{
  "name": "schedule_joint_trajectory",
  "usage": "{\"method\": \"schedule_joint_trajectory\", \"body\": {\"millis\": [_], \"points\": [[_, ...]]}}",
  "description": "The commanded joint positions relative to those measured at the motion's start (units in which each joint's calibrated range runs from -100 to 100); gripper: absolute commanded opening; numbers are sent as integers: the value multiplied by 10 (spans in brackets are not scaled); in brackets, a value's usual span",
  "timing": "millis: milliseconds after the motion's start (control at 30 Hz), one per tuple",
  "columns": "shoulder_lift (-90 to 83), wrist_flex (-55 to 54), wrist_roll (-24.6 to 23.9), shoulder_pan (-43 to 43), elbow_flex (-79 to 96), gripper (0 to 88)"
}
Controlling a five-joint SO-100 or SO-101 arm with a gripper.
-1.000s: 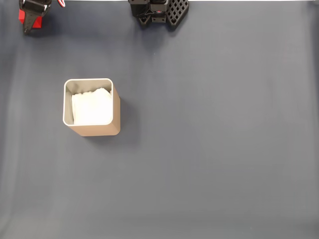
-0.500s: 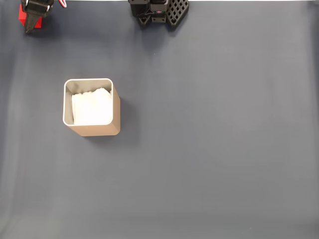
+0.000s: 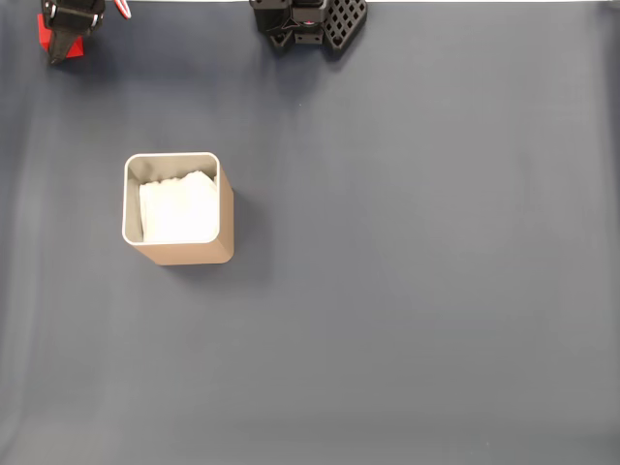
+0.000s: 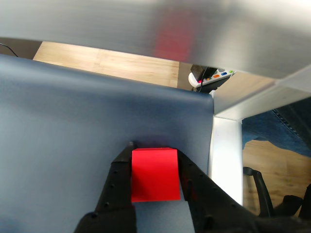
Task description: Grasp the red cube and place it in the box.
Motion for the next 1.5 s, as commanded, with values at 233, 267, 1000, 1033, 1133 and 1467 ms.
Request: {"method": "schedule_joint_trajectory", "body": {"millis": [233,267,1000,1033,1133,1467], "points": [[-34,11,3,11,2,141],[-36,12,3,11,2,140],[-86,136,5,-31,-103,128],[-89,149,6,-33,-114,128],[-97,188,10,-40,-145,126],[-110,332,13,-70,-287,116]]}}
